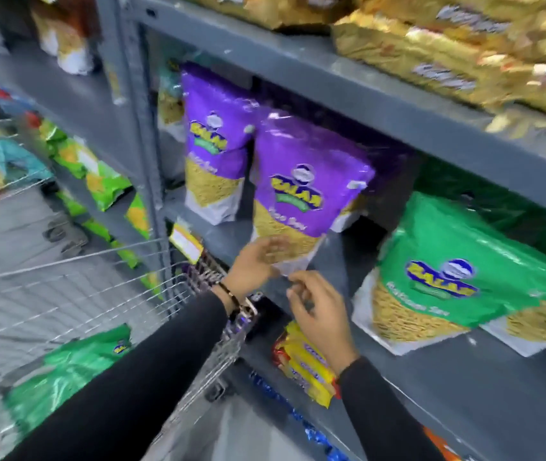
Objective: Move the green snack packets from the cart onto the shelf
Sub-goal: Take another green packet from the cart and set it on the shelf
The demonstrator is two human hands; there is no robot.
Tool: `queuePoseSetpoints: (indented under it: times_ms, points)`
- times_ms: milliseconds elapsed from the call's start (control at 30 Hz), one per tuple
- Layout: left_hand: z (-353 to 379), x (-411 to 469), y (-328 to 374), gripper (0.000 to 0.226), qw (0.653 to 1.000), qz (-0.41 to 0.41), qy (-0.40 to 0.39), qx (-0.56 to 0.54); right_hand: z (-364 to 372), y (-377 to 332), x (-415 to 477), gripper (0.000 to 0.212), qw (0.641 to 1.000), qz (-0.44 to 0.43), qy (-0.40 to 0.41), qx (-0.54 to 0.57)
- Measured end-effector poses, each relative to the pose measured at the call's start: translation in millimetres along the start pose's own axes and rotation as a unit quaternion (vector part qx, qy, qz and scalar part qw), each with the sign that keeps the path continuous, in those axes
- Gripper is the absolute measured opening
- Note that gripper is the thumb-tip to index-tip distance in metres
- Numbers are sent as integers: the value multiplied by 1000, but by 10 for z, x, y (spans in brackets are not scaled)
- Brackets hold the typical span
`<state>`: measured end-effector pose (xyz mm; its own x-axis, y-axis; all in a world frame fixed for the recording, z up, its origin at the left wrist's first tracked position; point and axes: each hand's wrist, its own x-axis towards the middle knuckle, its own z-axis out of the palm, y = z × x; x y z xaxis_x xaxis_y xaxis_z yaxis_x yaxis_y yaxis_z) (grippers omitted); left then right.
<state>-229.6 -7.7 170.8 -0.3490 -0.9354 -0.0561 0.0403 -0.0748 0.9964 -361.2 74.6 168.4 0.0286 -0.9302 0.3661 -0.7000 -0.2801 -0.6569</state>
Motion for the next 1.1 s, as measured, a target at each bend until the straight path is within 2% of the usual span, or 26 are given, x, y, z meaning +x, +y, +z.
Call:
queuePoseSetpoints:
  times_ms: [67,133,167,233,300,367,467,500,600,633,700,767,867,967,1033,1100]
  points:
    - [-557,-209,-192,38,997,-16,69,-7,334,-66,117,17,995,2,-102,16]
    - [-1253,-504,-568,27,981,-42,191,7,821,-138,211,15,977,-9,-211,38]
    - [-1644,-711,-795,22,959,-78,270,21,1174,-192,252,15,963,-7,-264,50]
    - [-2156,-1057,-1161,32,905,-184,371,99,1657,-250,275,16,935,23,-351,53]
    - [-2582,-1409,-1501,32,846,-288,427,142,2302,-218,231,18,880,48,-472,26]
    - [-2857,-1656,-1893,40,803,-380,443,119,2920,-74,132,21,822,38,-568,-31]
    - [-2981,-1806,-2390,70,781,-448,432,37,3605,170,-75,26,717,-17,-683,-137]
    - [-2961,-1810,-2486,70,773,-457,439,5,3760,242,-154,30,687,-16,-706,-169]
    - [-2890,-1688,-2652,25,766,-459,435,-112,4065,416,-280,50,673,82,-708,-196]
    - [-2867,-1626,-2726,24,771,-465,412,-143,4175,508,-327,58,675,129,-704,-178]
    - [-2814,-1531,-2848,62,778,-462,395,-160,4289,663,-360,67,676,203,-697,-130]
    - [-2789,-1495,-2963,77,769,-470,409,-145,4298,570,-322,64,671,277,-683,-83]
    - [-2742,-1518,-2974,74,756,-472,438,-120,4296,464,-319,62,656,357,-664,-31]
    - [-2719,-1543,-2817,72,762,-447,455,-110,4197,364,-256,71,632,425,-648,11]
    - [-2735,-1561,-2619,70,780,-413,462,-84,4072,282,-189,66,611,452,-647,58]
    - [-2804,-1596,-2406,60,808,-374,452,-55,3975,168,-133,51,611,445,-647,96]
